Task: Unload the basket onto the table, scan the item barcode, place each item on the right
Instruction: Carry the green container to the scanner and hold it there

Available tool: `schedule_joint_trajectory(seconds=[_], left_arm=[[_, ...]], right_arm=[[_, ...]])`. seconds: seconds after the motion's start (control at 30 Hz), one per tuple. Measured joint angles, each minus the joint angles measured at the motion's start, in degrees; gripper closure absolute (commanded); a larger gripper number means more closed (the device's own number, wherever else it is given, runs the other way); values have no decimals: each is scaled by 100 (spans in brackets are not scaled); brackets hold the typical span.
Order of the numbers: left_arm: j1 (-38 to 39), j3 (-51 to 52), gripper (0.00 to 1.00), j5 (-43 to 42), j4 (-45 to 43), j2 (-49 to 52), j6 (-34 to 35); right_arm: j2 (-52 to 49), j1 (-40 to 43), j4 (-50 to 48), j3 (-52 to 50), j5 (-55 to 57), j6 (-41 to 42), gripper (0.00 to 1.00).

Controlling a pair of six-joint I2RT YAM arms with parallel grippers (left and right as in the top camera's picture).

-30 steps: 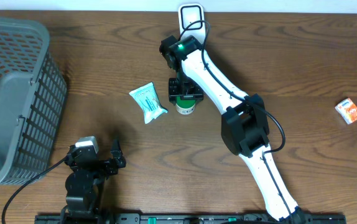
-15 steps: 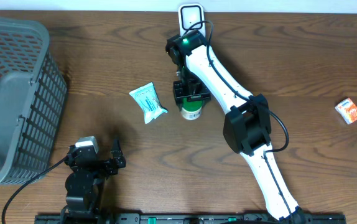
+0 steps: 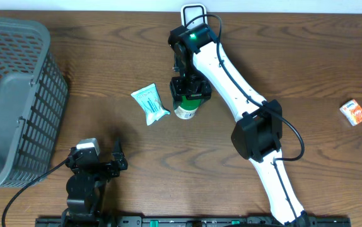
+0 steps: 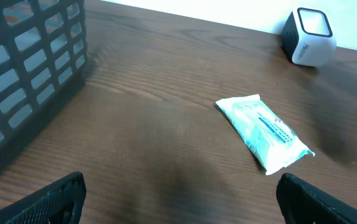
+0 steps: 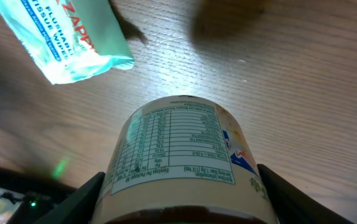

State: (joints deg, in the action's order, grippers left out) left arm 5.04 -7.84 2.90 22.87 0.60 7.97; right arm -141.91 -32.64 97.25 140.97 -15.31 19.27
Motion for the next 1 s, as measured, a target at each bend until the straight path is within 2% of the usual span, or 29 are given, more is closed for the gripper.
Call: schedule_joint_trajectory(seconds=[0.17, 0.3, 0.43, 0.57, 0.73, 1.0], left_arm=[[0, 0, 2, 0, 2, 0, 0], [0, 0, 2, 0, 2, 0, 0], [0, 0, 2, 0, 4, 0, 0], [0, 0, 2, 0, 4, 0, 0], [0, 0, 2, 0, 4, 0, 0], [0, 0, 2, 0, 4, 0, 0]], right_arm=[[138, 0, -2, -2, 584, 0, 53], [745, 0, -221, -2, 1394, 79, 53], [1685, 0, -1287, 37, 2444, 173, 55], [2011, 0, -2404, 118, 3307, 203, 61], [1849, 7, -3683, -66, 4190, 122, 62], [957, 190, -5584, -317, 4575, -452, 63]])
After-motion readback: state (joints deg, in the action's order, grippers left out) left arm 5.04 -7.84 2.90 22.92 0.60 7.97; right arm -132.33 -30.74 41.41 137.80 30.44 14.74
